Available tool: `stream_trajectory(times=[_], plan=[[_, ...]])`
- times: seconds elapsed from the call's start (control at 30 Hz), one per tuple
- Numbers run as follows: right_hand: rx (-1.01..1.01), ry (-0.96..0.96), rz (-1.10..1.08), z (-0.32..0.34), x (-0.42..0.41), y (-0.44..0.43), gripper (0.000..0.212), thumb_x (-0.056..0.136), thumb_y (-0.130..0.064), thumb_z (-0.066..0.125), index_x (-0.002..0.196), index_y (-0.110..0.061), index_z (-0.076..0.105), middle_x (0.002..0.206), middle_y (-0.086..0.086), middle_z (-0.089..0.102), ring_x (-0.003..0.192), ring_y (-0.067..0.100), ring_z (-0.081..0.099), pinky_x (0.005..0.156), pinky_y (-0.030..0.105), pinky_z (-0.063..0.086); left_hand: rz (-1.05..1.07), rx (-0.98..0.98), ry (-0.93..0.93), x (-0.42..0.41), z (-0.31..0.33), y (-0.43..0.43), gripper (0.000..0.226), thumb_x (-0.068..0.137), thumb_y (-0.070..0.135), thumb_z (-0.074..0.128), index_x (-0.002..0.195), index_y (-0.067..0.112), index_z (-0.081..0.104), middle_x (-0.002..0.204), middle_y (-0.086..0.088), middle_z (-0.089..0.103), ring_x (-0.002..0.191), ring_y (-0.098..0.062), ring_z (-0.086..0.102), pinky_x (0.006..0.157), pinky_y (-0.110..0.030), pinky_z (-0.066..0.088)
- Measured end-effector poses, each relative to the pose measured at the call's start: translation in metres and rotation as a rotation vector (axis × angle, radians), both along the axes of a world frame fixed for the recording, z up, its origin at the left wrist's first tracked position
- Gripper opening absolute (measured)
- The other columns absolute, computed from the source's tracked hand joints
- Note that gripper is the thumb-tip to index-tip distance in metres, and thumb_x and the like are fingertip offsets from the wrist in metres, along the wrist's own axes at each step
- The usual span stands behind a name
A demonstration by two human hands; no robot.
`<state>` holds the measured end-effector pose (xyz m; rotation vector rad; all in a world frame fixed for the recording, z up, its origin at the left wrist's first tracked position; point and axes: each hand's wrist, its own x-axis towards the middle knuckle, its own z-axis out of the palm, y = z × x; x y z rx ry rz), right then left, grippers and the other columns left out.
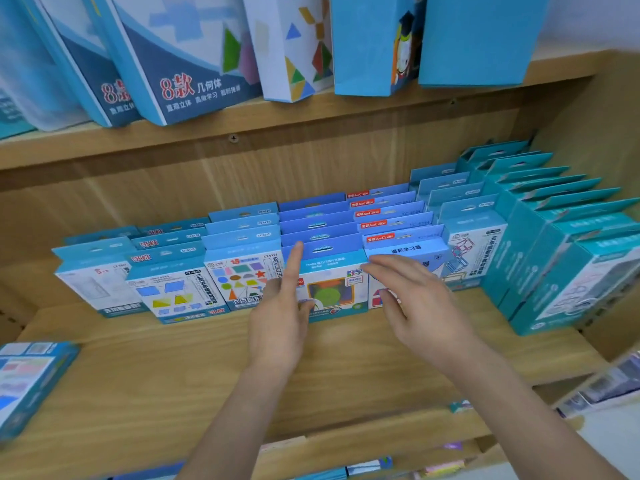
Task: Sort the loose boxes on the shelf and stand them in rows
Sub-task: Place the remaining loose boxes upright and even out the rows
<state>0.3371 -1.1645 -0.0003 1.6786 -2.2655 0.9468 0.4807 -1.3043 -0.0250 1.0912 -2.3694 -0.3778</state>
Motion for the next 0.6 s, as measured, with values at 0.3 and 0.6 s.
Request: stream_trajectory(times=[0.3,0.6], plan=[[0.106,0.198,-0.044,0.002,0.001,-0.014,0.049,0.069,-0.006,0.073,0.115,-0.02,0.064,0.123,0.0,0.062,0.112,0.022,0.059,0.088,0.041,0.049,0.057,-0.208,-0.405,-0.004,0.011,0.001,0.063,0.097,0.048,0.039,0.144,0.049,-0.003,0.101,-0.003,0.044,0.066,-0.02,0.046,0.055,-0.03,0.037],[0.092,0.22,-0.1,0.006,0.0,-0.015,0.046,0.07,-0.006,0.07,0.114,-0.019,0.065,0.115,-0.005,0.066,0.1,0.02,0.063,0.091,0.037,0.047,0.064,-0.212,-0.437,-0.009,0.016,0.005,0.06,0.099,0.043,0.036,0.14,0.049,-0.008,0.088,-0.003,0.034,0.059,-0.019,0.044,0.049,-0.029,0.036]])
